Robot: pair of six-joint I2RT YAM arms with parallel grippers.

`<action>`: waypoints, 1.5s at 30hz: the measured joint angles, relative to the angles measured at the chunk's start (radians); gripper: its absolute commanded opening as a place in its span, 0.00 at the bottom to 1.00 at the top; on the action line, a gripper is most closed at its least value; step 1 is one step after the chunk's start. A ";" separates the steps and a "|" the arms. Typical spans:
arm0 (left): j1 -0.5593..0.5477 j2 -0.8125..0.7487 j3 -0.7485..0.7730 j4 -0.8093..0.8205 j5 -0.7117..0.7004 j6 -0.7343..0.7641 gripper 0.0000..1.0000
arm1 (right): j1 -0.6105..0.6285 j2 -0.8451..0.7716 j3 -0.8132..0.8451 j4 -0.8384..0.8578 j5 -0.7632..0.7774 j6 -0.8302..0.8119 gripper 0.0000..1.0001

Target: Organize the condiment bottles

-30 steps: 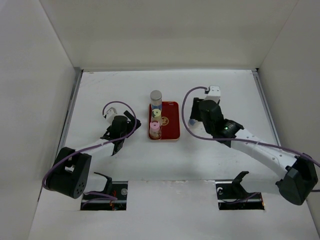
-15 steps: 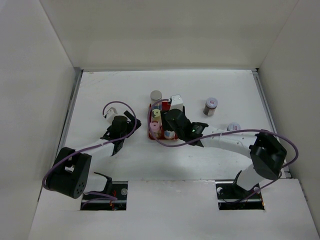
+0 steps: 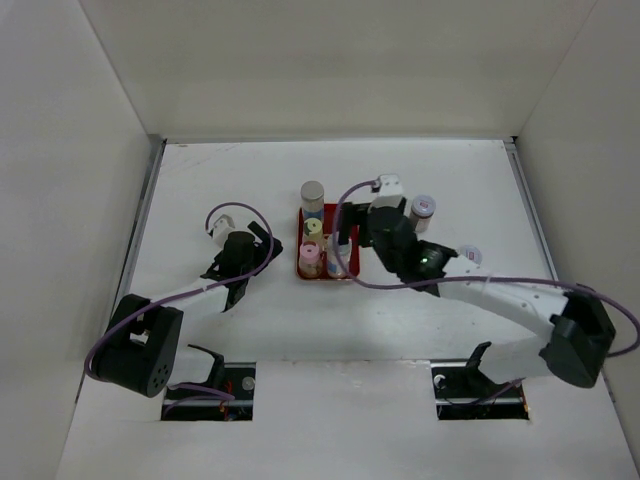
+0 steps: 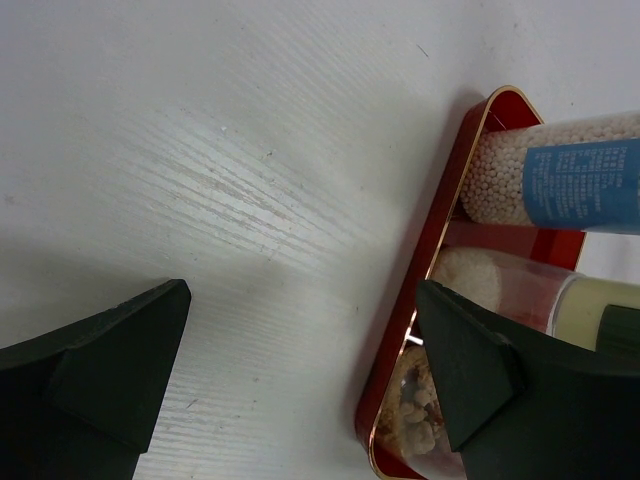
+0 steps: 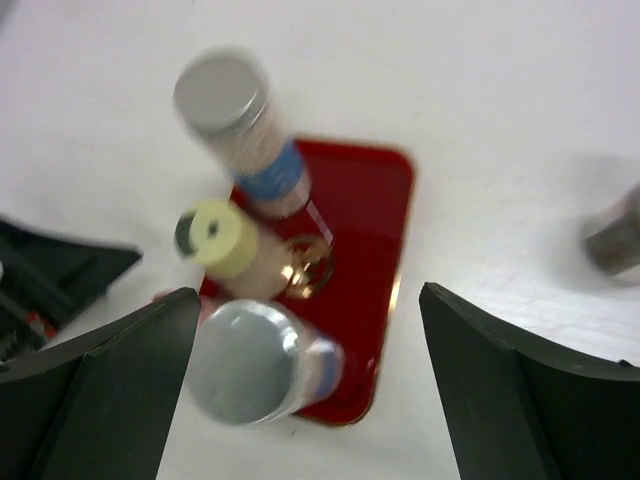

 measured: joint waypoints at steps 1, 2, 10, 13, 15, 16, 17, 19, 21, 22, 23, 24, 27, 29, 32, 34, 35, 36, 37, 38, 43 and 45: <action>0.000 0.000 0.000 0.000 0.000 0.000 1.00 | -0.034 -0.050 -0.014 0.007 -0.005 0.000 0.99; 0.000 0.000 0.000 0.000 0.000 0.000 1.00 | -0.072 -0.095 -0.027 0.018 -0.006 0.000 0.99; -0.001 0.002 0.000 0.004 0.002 -0.003 1.00 | -0.463 -0.085 -0.092 0.122 -0.027 0.006 1.00; 0.000 0.003 0.000 0.005 0.003 -0.003 1.00 | -0.541 0.068 -0.071 0.107 -0.044 0.006 1.00; 0.000 0.003 0.000 0.005 0.003 -0.003 1.00 | -0.570 0.160 -0.043 0.089 -0.066 0.006 0.99; 0.000 0.003 0.000 0.005 0.003 -0.004 1.00 | -0.580 0.202 -0.025 0.078 -0.077 0.006 0.97; 0.000 0.003 0.000 0.005 0.003 -0.004 1.00 | -0.587 0.233 -0.011 0.070 -0.085 0.007 0.95; 0.000 0.005 0.000 0.008 0.004 -0.004 1.00 | -0.593 0.282 0.013 0.065 -0.099 0.007 0.85; 0.000 0.005 0.000 0.009 0.005 -0.004 1.00 | -0.594 0.307 0.027 0.066 -0.108 0.007 0.70; 0.000 0.006 0.000 0.010 0.005 -0.004 1.00 | -0.594 0.315 0.032 0.068 -0.108 0.006 0.62; -0.001 0.007 0.000 0.011 0.005 -0.004 1.00 | -0.594 0.317 0.036 0.069 -0.108 0.003 0.55; -0.001 0.009 0.000 0.014 0.006 -0.004 1.00 | -0.595 0.318 0.038 0.071 -0.114 0.007 0.50; 0.000 0.010 0.000 0.017 0.008 -0.004 1.00 | -0.594 0.318 0.039 0.071 -0.119 0.006 0.45; 0.000 0.010 0.000 0.018 0.008 -0.005 1.00 | -0.589 0.312 0.039 0.063 -0.124 0.006 0.45; -0.001 0.019 0.000 0.029 0.010 -0.006 1.00 | -0.552 0.279 0.038 0.031 -0.148 0.000 0.47; -0.001 0.022 0.000 0.037 0.010 -0.006 1.00 | -0.504 0.245 0.038 0.019 -0.170 -0.001 0.48; -0.001 0.022 0.000 0.037 0.010 -0.007 1.00 | -0.473 0.225 0.039 0.018 -0.183 -0.001 0.48; -0.001 0.022 0.000 0.037 0.010 -0.007 1.00 | -0.442 0.209 0.039 0.020 -0.199 0.000 0.48; -0.001 0.023 0.000 0.038 0.010 -0.007 1.00 | -0.409 0.194 0.041 0.021 -0.214 0.001 0.48; -0.001 0.023 0.000 0.039 0.010 -0.007 1.00 | -0.380 0.185 0.046 0.021 -0.227 0.001 0.48; -0.001 0.023 0.000 0.039 0.010 -0.007 1.00 | -0.282 0.200 0.095 0.020 -0.300 0.014 0.49; -0.001 0.022 0.000 0.039 0.011 -0.007 1.00 | -0.269 0.223 0.119 0.021 -0.324 0.024 0.49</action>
